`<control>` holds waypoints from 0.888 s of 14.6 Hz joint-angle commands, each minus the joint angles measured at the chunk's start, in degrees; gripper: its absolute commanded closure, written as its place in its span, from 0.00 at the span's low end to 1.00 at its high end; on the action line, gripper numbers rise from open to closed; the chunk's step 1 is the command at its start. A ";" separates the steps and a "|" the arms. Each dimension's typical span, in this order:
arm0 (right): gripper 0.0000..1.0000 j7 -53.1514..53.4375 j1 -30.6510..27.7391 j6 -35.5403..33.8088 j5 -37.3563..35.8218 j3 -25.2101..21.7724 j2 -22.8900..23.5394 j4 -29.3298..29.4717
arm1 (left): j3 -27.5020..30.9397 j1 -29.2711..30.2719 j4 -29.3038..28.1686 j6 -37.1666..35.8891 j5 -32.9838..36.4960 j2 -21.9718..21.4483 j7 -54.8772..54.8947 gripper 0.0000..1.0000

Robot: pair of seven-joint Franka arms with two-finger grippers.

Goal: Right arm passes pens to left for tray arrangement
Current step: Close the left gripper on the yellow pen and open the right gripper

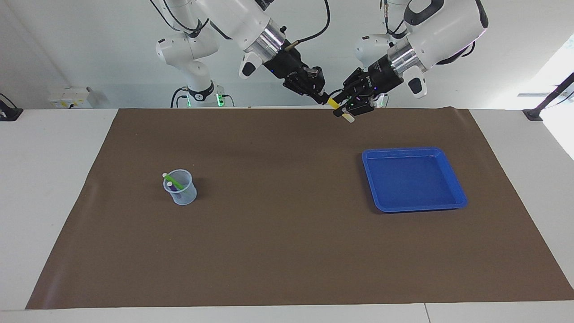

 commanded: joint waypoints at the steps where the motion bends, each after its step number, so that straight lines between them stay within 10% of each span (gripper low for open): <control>1: 1.00 0.74 0.09 0.33 -0.87 0.21 0.55 0.92 | 0.35 -0.44 -2.44 2.26 -0.17 -2.20 -0.80 1.00; 8: 1.00 0.57 -0.08 -0.10 -0.96 0.21 0.55 1.10 | 0.44 -0.44 -2.44 3.67 -0.08 -2.29 -2.21 1.00; 11: 0.09 0.13 -1.05 -2.04 -4.45 0.13 0.64 1.10 | 0.44 -0.44 -2.44 3.94 -0.08 -2.29 -2.21 1.00; 13: 0.00 -0.57 -1.40 -3.96 -10.16 -0.05 0.37 0.49 | 0.44 -0.27 -2.52 4.55 -0.08 -2.29 -2.21 1.00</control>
